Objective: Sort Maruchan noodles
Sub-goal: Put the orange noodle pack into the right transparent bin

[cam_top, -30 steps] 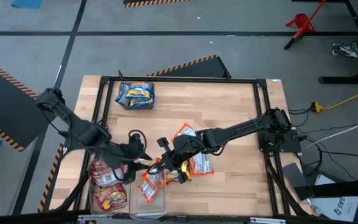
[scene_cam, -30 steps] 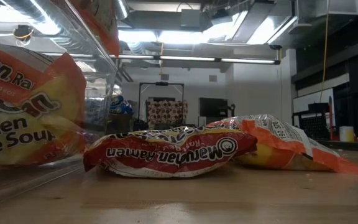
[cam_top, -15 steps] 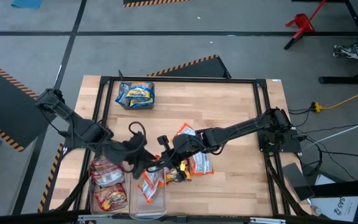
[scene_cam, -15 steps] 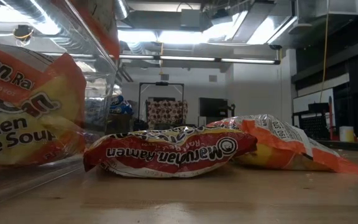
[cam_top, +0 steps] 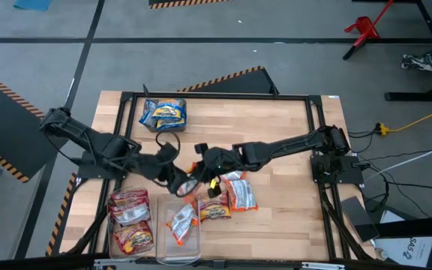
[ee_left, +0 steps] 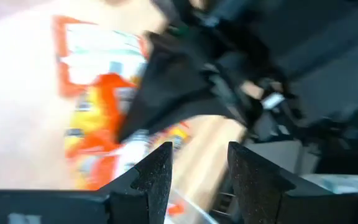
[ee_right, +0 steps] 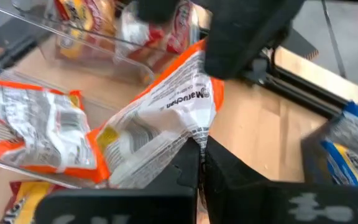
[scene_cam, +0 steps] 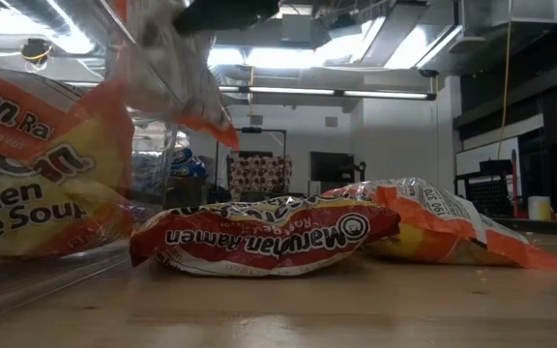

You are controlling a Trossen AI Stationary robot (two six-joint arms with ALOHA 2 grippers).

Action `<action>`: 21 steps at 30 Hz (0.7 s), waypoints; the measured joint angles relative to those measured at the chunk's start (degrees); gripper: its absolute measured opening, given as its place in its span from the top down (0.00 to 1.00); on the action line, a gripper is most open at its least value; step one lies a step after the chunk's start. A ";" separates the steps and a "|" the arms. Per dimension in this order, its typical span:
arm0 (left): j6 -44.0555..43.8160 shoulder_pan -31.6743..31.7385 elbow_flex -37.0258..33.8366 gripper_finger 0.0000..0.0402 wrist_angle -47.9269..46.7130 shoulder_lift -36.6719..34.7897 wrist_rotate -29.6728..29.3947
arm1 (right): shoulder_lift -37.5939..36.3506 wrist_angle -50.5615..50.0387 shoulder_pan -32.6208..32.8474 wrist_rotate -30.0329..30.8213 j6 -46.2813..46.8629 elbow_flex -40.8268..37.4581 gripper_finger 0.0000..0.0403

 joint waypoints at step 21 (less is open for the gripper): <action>27.01 6.29 0.00 0.63 -11.29 -0.82 -8.37 | -2.15 -0.81 -5.42 -1.66 1.53 -0.01 1.00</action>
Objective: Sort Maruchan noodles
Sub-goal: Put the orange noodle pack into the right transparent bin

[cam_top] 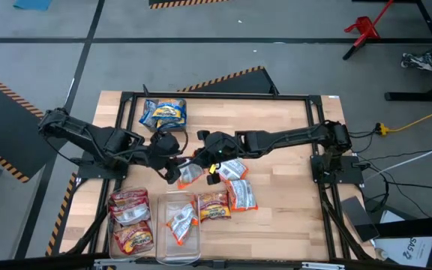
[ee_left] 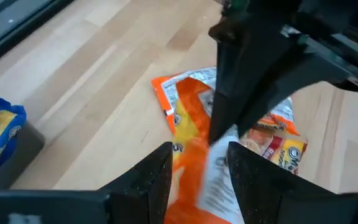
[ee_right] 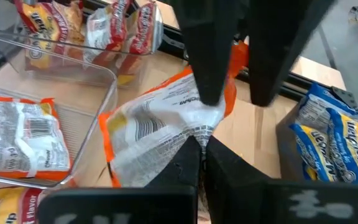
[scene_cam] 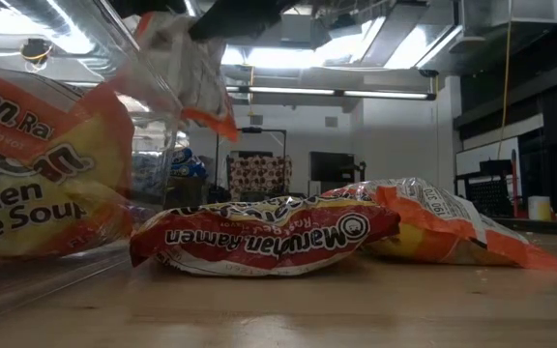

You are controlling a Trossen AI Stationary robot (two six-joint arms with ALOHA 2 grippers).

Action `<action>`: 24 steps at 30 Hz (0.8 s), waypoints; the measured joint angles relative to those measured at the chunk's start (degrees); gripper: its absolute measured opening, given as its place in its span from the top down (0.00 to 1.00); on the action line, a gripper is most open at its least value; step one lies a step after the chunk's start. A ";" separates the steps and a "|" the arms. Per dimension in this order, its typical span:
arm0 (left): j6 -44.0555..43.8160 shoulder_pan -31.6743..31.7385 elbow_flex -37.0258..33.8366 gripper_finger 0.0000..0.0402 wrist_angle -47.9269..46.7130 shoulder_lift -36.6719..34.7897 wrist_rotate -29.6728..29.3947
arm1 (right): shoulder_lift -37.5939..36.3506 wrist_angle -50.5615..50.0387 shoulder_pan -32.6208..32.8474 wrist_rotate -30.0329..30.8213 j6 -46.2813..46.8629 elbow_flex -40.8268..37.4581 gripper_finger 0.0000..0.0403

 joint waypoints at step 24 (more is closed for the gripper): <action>1.61 6.42 0.02 0.66 2.46 9.70 15.99 | 0.04 0.38 0.10 -1.13 -0.44 0.00 1.00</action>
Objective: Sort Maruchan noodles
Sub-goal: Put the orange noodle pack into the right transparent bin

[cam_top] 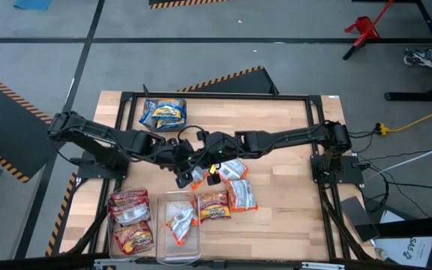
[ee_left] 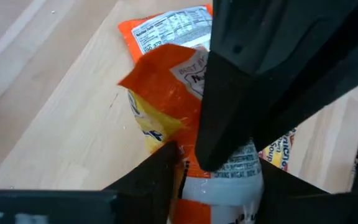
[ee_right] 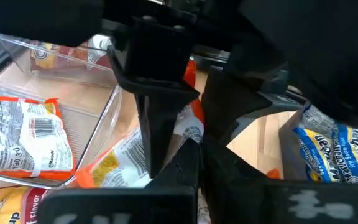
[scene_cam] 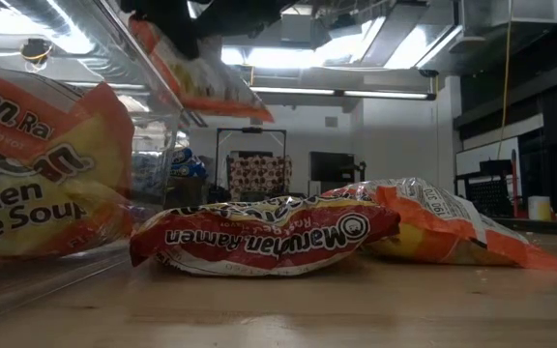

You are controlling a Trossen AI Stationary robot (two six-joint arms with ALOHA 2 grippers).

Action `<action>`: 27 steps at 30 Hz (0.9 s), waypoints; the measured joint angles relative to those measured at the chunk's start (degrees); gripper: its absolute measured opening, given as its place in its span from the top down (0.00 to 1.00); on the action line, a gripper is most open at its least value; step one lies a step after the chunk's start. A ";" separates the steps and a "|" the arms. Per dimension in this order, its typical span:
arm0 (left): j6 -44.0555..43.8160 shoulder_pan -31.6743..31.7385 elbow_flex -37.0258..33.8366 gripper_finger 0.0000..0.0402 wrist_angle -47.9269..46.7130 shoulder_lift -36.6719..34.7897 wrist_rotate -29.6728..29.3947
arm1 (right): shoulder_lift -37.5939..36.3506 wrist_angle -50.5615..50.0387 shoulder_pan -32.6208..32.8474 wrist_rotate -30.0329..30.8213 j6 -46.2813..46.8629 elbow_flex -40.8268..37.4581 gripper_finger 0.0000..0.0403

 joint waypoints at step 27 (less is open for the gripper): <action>-11.14 -5.39 5.63 1.00 -3.43 -0.47 3.98 | -15.72 -31.48 -0.40 7.73 0.04 0.11 0.55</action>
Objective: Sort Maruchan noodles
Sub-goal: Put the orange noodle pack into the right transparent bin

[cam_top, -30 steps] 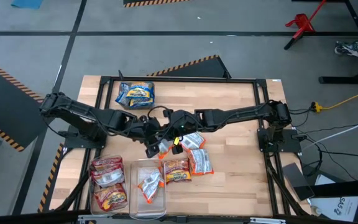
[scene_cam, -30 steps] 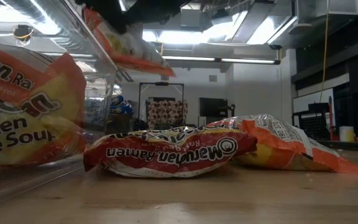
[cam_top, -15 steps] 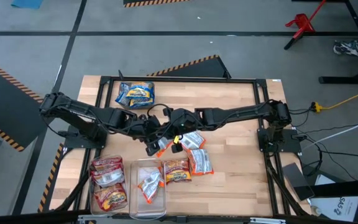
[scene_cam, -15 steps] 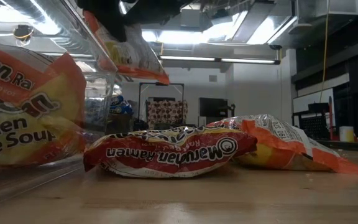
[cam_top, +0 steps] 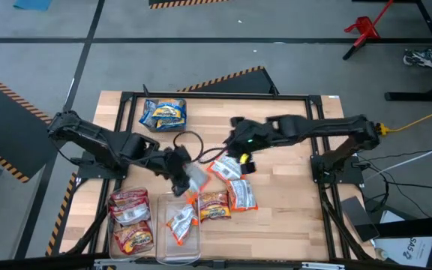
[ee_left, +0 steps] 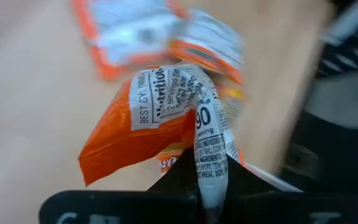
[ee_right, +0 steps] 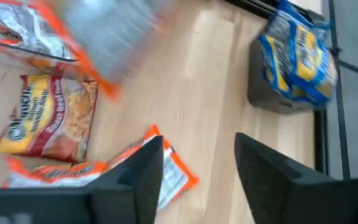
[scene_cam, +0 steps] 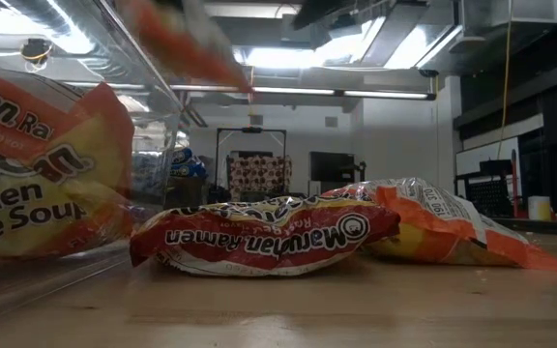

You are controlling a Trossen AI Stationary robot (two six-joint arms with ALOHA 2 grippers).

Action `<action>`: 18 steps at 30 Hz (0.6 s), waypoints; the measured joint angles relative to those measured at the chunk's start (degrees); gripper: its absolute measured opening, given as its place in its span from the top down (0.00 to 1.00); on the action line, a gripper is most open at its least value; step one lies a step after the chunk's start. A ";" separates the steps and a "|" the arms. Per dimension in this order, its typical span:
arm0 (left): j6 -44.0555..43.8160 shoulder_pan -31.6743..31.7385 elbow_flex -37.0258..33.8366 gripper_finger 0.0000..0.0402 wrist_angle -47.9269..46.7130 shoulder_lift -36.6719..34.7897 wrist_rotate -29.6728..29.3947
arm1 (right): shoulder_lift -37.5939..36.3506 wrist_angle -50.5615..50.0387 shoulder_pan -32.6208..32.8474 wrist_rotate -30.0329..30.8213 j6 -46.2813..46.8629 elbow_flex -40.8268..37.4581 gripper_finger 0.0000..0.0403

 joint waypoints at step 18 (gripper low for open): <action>-1.67 -16.21 4.29 1.00 -0.82 7.55 14.71 | -11.12 -7.18 0.00 1.38 5.49 -0.04 0.50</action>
